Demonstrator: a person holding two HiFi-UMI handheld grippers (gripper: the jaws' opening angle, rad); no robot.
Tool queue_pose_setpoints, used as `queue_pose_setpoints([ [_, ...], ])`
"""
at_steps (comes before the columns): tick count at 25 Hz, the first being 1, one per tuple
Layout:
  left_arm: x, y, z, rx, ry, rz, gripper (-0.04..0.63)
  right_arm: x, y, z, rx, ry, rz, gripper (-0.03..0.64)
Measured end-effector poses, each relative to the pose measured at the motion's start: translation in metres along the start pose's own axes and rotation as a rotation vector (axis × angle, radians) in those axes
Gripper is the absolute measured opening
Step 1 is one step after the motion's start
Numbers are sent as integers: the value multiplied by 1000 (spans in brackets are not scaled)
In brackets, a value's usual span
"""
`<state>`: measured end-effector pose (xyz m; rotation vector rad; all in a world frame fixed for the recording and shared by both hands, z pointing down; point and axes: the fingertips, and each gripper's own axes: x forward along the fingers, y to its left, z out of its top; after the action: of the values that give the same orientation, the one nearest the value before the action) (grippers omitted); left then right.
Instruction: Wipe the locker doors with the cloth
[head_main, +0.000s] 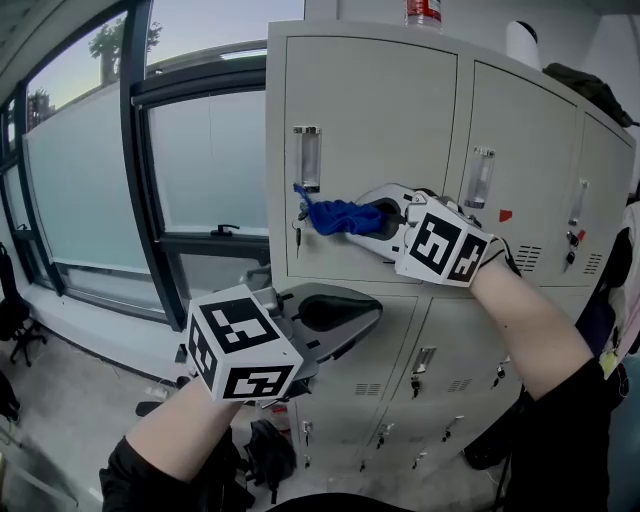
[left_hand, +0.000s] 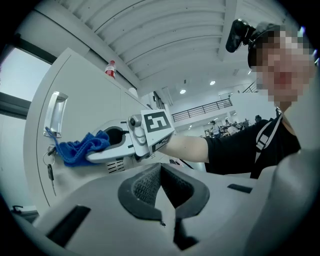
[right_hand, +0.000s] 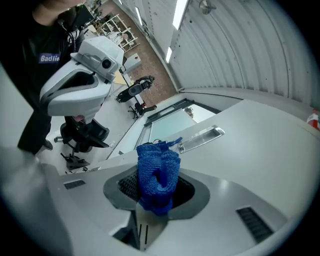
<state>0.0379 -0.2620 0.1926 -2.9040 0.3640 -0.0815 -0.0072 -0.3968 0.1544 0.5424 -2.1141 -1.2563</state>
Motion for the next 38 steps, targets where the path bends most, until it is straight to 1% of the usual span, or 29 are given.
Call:
queue_pose_setpoints([
  [9, -4, -1, -8, -27, 10, 6, 8, 19, 46, -17, 32, -15, 67, 103],
  [14, -4, -2, -15, -38, 17, 6, 8, 30, 75, -28, 32, 17, 105, 103],
  [23, -5, 2, -23, -51, 24, 12, 8, 32, 81, -29, 64, 12, 111, 103],
  [26, -5, 3, -21, -39, 27, 14, 8, 19, 68, -19, 67, -9, 96, 103],
  [28, -5, 3, -17, -30, 25, 14, 8, 4, 48, -10, 56, -13, 64, 103],
  [33, -1, 1, -3, -4, 4, -1, 8, -37, -24, 17, 7, -39, -42, 103],
  [38, 5, 3, 2, -4, -2, -11, 8, -67, -92, 45, -63, -54, -139, 103],
])
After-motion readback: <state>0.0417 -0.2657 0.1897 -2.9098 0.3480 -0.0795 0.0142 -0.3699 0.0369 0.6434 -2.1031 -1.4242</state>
